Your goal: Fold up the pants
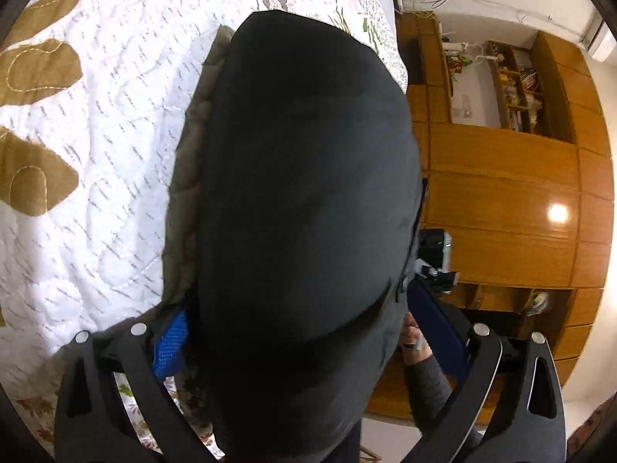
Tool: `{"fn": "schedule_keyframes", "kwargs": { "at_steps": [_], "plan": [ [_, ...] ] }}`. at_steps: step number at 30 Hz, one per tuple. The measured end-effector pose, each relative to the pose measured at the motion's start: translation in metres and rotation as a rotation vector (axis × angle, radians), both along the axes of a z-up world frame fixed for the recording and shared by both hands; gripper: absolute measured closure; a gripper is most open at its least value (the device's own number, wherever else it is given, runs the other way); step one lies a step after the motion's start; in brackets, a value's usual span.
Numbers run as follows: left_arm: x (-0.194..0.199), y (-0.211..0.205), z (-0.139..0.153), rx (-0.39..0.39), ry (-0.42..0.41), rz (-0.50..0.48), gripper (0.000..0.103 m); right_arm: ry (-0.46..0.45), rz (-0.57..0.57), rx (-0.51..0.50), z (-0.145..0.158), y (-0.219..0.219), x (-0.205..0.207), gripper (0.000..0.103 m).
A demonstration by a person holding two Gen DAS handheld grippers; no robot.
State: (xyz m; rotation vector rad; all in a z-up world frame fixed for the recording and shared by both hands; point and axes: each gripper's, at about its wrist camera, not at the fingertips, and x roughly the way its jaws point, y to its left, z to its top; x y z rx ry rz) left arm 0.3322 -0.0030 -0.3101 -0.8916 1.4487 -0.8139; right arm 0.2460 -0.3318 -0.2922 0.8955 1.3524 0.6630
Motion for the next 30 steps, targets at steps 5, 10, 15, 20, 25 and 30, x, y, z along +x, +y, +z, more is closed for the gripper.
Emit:
{"fn": "schedule_keyframes", "kwargs": {
  "at_steps": [5,10,15,20,25,30],
  "plan": [
    [0.001,-0.011,0.002,0.049,-0.017,-0.020,0.003,-0.004,0.039,-0.021,-0.002,0.015,0.006,0.003],
    [0.003,-0.016,0.005,0.096,-0.029,-0.025,0.003,0.013,0.050,-0.012,-0.004,0.017,0.011,0.003],
    [0.005,-0.016,0.009,0.120,-0.038,-0.027,0.010,0.002,0.077,-0.036,0.001,0.022,0.011,0.005],
    [0.006,-0.013,0.010,0.156,-0.039,-0.024,0.031,-0.002,0.089,-0.043,0.004,0.025,0.011,0.035],
    [0.007,-0.014,0.018,0.192,-0.065,-0.017,0.048,-0.022,0.092,-0.068,0.013,0.030,0.010,0.050],
    [0.007,-0.017,0.030,0.211,-0.096,-0.017,0.058,-0.041,0.089,-0.082,0.024,0.028,0.010,0.058]
  ]
}}
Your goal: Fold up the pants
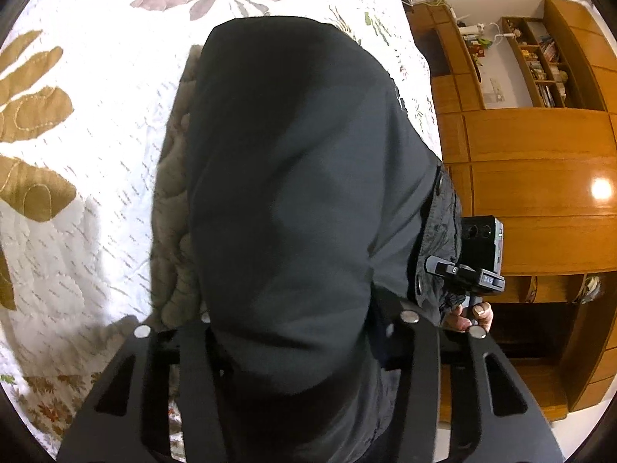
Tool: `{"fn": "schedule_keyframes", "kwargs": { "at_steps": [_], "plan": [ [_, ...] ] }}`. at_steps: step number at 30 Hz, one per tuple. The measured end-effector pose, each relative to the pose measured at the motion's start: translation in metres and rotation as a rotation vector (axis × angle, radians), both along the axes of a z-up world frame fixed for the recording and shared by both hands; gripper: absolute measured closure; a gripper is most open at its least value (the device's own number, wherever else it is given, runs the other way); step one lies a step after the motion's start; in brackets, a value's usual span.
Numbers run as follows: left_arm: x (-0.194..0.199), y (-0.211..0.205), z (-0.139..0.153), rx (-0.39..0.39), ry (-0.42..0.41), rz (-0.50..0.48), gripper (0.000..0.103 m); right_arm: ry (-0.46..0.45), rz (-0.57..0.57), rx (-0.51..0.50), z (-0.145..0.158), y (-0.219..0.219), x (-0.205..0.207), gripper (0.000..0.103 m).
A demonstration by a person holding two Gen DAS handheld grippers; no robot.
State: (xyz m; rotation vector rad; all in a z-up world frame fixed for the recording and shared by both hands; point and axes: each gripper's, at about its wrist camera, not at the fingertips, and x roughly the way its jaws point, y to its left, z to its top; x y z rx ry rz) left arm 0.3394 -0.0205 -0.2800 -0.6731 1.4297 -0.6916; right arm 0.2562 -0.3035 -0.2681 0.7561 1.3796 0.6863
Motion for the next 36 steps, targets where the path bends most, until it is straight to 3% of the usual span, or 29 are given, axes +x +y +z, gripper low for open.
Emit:
{"fn": "schedule_keyframes", "kwargs": {
  "at_steps": [18,36],
  "plan": [
    [-0.006,0.005,0.018,0.042,-0.113,-0.021,0.074,-0.048,-0.003,-0.010,0.023,0.007,0.002,0.065],
    [-0.003,0.081,0.027,0.058,-0.151,0.047,0.075,-0.107,0.083,-0.011,0.040,0.049,0.040,0.066]
  ]
}}
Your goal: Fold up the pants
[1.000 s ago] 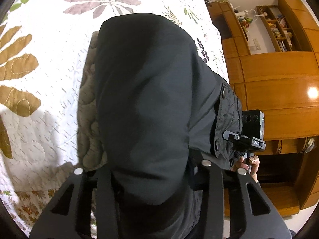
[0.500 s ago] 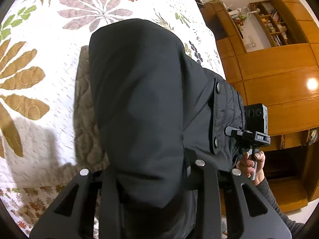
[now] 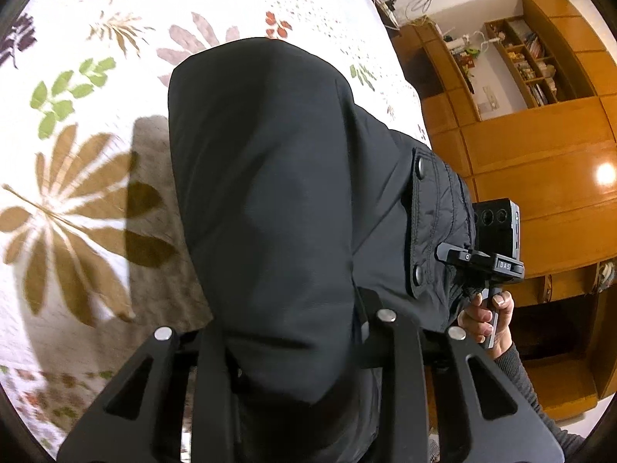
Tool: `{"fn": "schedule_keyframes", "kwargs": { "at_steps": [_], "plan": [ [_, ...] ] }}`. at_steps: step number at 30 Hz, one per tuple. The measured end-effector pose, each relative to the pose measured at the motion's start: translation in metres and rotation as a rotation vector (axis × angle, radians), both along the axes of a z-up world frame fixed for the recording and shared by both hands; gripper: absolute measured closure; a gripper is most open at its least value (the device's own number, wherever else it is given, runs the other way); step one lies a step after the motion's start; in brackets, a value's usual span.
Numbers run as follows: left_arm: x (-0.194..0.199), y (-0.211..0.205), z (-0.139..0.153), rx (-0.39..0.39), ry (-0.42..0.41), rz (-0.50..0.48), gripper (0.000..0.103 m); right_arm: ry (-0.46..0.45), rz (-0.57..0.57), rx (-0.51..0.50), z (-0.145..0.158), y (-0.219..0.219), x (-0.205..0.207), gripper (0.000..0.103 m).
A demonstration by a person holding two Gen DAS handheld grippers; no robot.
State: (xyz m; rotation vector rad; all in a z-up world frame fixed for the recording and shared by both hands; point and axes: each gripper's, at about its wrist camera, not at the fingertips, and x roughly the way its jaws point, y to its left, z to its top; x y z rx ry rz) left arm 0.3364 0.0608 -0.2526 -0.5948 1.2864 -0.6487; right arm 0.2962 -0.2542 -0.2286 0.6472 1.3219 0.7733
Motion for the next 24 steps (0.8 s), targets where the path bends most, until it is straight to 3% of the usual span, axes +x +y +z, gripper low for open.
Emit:
{"fn": "schedule_keyframes", "kwargs": {
  "at_steps": [12,24],
  "plan": [
    [0.012,0.064,-0.001,-0.001,0.016,0.063,0.075,-0.017,0.051,-0.008,0.008,0.054,0.055,0.066],
    [0.063,0.123,-0.006,0.037,0.025,0.117,0.075,-0.011,0.064,-0.038,-0.003,0.101,0.144,0.066]
  ]
}}
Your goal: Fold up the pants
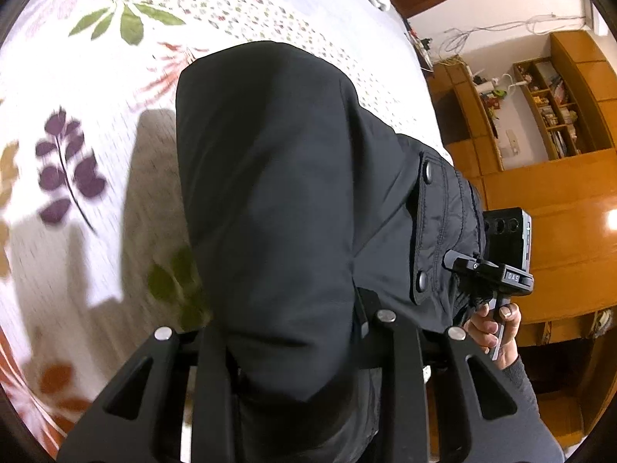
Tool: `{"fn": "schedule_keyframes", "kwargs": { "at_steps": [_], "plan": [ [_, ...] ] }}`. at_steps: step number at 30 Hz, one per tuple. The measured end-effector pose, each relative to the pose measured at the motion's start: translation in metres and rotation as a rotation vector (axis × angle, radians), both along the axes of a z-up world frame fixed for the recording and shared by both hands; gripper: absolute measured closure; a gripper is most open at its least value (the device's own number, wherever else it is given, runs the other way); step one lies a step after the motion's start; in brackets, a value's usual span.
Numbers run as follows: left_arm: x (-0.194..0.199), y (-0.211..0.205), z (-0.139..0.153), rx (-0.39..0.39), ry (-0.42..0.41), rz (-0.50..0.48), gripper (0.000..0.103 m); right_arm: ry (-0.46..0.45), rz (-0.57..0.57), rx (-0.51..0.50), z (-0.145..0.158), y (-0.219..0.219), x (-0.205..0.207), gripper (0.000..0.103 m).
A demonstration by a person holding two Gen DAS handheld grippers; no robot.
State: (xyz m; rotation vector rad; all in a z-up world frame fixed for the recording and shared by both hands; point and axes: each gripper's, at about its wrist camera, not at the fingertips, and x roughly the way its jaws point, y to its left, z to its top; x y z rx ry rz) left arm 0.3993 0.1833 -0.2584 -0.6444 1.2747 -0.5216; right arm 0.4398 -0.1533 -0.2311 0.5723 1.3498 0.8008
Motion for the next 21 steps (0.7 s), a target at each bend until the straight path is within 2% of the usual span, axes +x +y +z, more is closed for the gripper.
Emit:
{"fn": "schedule_keyframes", "kwargs": {
  "at_steps": [5,9,12,14,16,19,20,21],
  "plan": [
    [0.026,0.021,-0.011,0.014,0.013,0.007,0.075,0.016,-0.015,-0.006,-0.016,0.015,0.027,0.066],
    [0.035,0.034,-0.037,0.033,0.051,0.018,0.073,0.049,-0.025,-0.031,-0.044,0.014,0.039,0.065],
    [0.032,0.046,-0.047,0.006,0.051,0.036,0.068,0.073,-0.059,-0.051,-0.067,0.004,0.041,0.056],
    [0.025,0.051,-0.047,0.011,0.040,0.040,0.062,0.081,-0.071,-0.064,-0.073,-0.003,0.041,0.045],
    [0.021,0.054,-0.041,0.020,0.038,0.054,0.051,0.084,-0.097,-0.076,-0.068,0.000,0.043,0.034],
    [0.013,0.072,-0.017,0.042,-0.005,0.126,0.032,0.090,-0.195,-0.044,-0.056,-0.022,0.047,0.033],
    [0.007,0.079,-0.006,0.078,-0.038,0.148,0.025,0.080,-0.228,-0.055,-0.050,-0.033,0.045,0.033],
    [-0.001,0.084,0.005,0.124,-0.077,0.170,0.024,0.051,-0.245,-0.069,-0.042,-0.041,0.039,0.032]
  ]
}}
